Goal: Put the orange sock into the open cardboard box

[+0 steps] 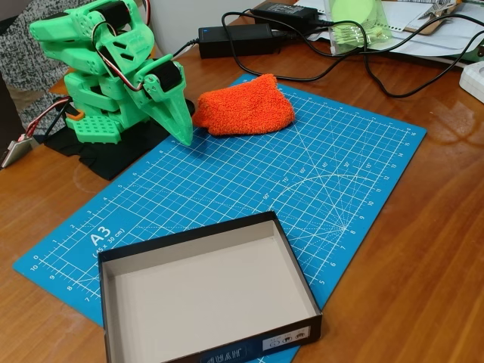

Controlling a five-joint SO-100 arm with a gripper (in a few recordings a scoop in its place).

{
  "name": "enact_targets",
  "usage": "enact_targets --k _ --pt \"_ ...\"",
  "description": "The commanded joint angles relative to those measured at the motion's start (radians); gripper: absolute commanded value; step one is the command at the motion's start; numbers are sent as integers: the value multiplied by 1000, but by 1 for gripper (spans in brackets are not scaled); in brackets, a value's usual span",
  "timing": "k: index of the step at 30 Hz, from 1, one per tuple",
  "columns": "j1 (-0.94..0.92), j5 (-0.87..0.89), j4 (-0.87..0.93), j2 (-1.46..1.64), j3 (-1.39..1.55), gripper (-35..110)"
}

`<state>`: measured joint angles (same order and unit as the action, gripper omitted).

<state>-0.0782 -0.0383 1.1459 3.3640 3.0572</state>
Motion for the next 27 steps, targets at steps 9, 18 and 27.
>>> enact_targets --k 9,18,27 --pt "-21 -11 0 11 9 0" --pt "-20 -12 0 11 9 0" --pt "-34 -2 0 11 9 0"
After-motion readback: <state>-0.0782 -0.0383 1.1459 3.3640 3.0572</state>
